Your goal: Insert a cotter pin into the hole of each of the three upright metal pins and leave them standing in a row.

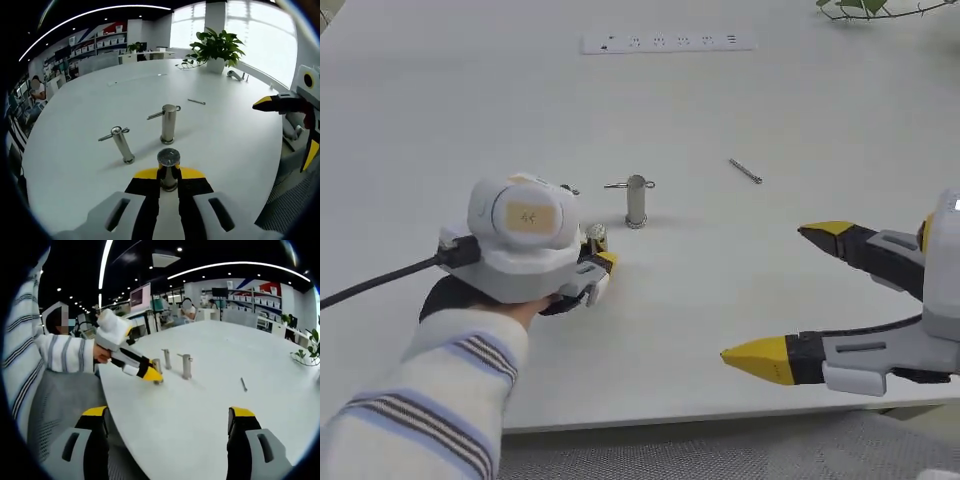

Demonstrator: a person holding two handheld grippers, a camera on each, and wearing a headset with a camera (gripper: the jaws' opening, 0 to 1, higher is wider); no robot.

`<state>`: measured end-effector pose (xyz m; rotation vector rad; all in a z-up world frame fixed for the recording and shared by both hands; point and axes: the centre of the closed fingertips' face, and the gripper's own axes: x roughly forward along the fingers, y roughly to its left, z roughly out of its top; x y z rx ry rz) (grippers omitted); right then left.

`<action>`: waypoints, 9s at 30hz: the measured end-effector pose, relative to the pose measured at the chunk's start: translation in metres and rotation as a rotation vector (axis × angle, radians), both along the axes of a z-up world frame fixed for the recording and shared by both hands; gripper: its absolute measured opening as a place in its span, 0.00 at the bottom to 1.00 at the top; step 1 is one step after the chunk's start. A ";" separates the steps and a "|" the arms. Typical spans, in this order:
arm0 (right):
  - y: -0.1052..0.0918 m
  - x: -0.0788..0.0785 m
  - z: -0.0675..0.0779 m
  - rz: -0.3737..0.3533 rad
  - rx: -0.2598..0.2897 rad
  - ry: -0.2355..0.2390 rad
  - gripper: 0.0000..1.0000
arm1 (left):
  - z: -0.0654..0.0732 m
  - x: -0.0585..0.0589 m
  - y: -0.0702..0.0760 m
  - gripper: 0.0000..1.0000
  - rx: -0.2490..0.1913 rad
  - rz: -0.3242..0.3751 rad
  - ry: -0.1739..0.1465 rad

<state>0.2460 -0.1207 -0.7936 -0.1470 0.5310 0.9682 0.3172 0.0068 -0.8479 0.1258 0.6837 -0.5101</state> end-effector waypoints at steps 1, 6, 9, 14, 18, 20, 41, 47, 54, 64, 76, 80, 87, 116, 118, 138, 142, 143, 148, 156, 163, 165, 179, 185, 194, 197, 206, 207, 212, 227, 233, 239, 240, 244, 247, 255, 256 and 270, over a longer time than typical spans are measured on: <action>0.000 0.000 0.000 0.000 0.000 0.002 1.00 | 0.000 0.001 0.000 0.11 0.000 0.007 -0.005; 0.001 -0.001 0.000 -0.002 0.007 0.006 1.00 | 0.001 -0.001 -0.003 0.11 0.005 -0.001 -0.027; 0.001 -0.002 0.000 -0.003 0.006 0.007 1.00 | 0.001 -0.002 -0.004 0.11 0.026 -0.016 -0.031; 0.000 0.001 0.000 -0.012 -0.001 -0.004 1.00 | 0.001 -0.003 -0.003 0.11 0.039 -0.008 -0.033; -0.003 0.001 -0.001 -0.012 -0.006 -0.001 1.00 | 0.001 -0.001 0.000 0.12 0.038 0.012 -0.044; -0.003 0.000 -0.002 -0.013 -0.005 0.003 1.00 | 0.002 -0.001 -0.001 0.12 0.042 0.004 -0.051; -0.013 0.013 0.003 -0.032 -0.011 -0.012 0.96 | 0.015 -0.012 -0.005 0.21 0.035 -0.132 -0.044; -0.021 0.021 0.004 -0.047 -0.017 -0.002 0.95 | 0.022 -0.013 -0.003 0.25 -0.003 -0.155 -0.042; -0.027 0.032 0.006 -0.076 -0.005 0.019 0.90 | 0.028 -0.013 0.001 0.30 -0.081 -0.160 -0.024; -0.035 0.061 0.009 -0.116 -0.033 0.025 0.77 | 0.029 -0.019 0.002 0.32 -0.065 -0.218 -0.025; -0.030 0.097 0.014 -0.103 -0.092 0.045 0.66 | 0.034 -0.030 0.006 0.50 -0.116 -0.273 -0.004; -0.028 0.107 0.013 -0.082 -0.130 0.046 0.64 | 0.032 -0.037 0.009 0.53 -0.107 -0.300 0.008; -0.025 0.125 0.011 -0.048 -0.180 0.048 0.61 | 0.038 -0.043 0.017 0.65 -0.083 -0.333 -0.016; -0.020 0.156 -0.041 0.119 -0.425 0.190 0.51 | 0.044 -0.066 0.033 0.84 -0.065 -0.393 -0.006; -0.021 0.156 -0.045 0.119 -0.439 0.206 0.49 | 0.042 -0.068 0.035 0.83 -0.060 -0.391 0.000; -0.025 0.166 -0.063 0.137 -0.500 0.306 0.34 | 0.037 -0.068 0.043 0.77 -0.073 -0.346 0.002; -0.027 0.167 -0.064 0.140 -0.524 0.317 0.31 | 0.037 -0.069 0.045 0.76 -0.063 -0.346 0.003; -0.028 0.167 -0.065 0.139 -0.525 0.326 0.31 | 0.037 -0.069 0.045 0.76 -0.063 -0.345 0.003; -0.031 0.170 -0.066 0.149 -0.567 0.312 0.23 | 0.034 -0.071 0.045 0.75 -0.056 -0.343 0.011; -0.035 0.175 -0.066 0.156 -0.627 0.293 0.14 | 0.034 -0.071 0.046 0.74 -0.050 -0.337 0.013; -0.038 0.178 -0.066 0.141 -0.671 0.297 0.06 | 0.030 -0.072 0.045 0.74 -0.038 -0.345 0.024; -0.039 0.178 -0.066 0.151 -0.684 0.296 0.06 | 0.029 -0.072 0.046 0.73 -0.031 -0.347 0.026; -0.042 0.180 -0.069 0.229 -0.788 0.289 0.04 | 0.025 -0.073 0.045 0.72 -0.019 -0.349 0.037; -0.044 0.184 -0.071 0.230 -0.805 0.276 0.04 | 0.022 -0.075 0.042 0.71 -0.004 -0.367 0.051; -0.048 0.196 -0.075 0.202 -0.786 0.291 0.03 | 0.024 -0.072 0.046 0.70 0.007 -0.354 0.042; -0.050 0.200 -0.078 0.202 -0.781 0.294 0.03 | 0.025 -0.072 0.049 0.70 0.008 -0.343 0.039; -0.048 0.200 -0.079 0.206 -0.790 0.285 0.03 | 0.024 -0.075 0.053 0.70 0.012 -0.329 0.044; -0.048 0.200 -0.079 0.207 -0.789 0.285 0.03 | 0.024 -0.075 0.052 0.70 0.013 -0.329 0.045; -0.049 0.195 -0.079 0.216 -0.791 0.296 0.03 | 0.025 -0.075 0.051 0.69 0.012 -0.332 0.042; -0.053 0.177 -0.069 0.222 -0.780 0.292 0.03 | 0.030 -0.072 0.042 0.68 0.000 -0.348 0.025; -0.051 0.170 -0.063 0.230 -0.773 0.278 0.03 | 0.034 -0.072 0.039 0.67 -0.012 -0.352 0.020; -0.048 0.165 -0.056 0.244 -0.761 0.259 0.03 | 0.039 -0.070 0.036 0.67 -0.018 -0.357 0.009; -0.047 0.163 -0.054 0.247 -0.761 0.256 0.03 | 0.040 -0.069 0.036 0.67 -0.019 -0.360 0.004; -0.045 0.161 -0.051 0.259 -0.757 0.243 0.03 | 0.043 -0.068 0.034 0.66 -0.030 -0.357 0.001; -0.043 0.154 -0.047 0.272 -0.755 0.230 0.03 | 0.045 -0.068 0.034 0.66 -0.039 -0.354 0.003; -0.035 0.138 -0.037 0.293 -0.748 0.198 0.03 | 0.050 -0.067 0.031 0.61 -0.069 -0.351 -0.002; -0.033 0.136 -0.036 0.296 -0.747 0.192 0.03 | 0.051 -0.067 0.030 0.61 -0.073 -0.352 -0.002; -0.019 0.107 -0.026 0.323 -0.734 0.107 0.03 | 0.059 -0.064 0.021 0.54 -0.111 -0.364 -0.022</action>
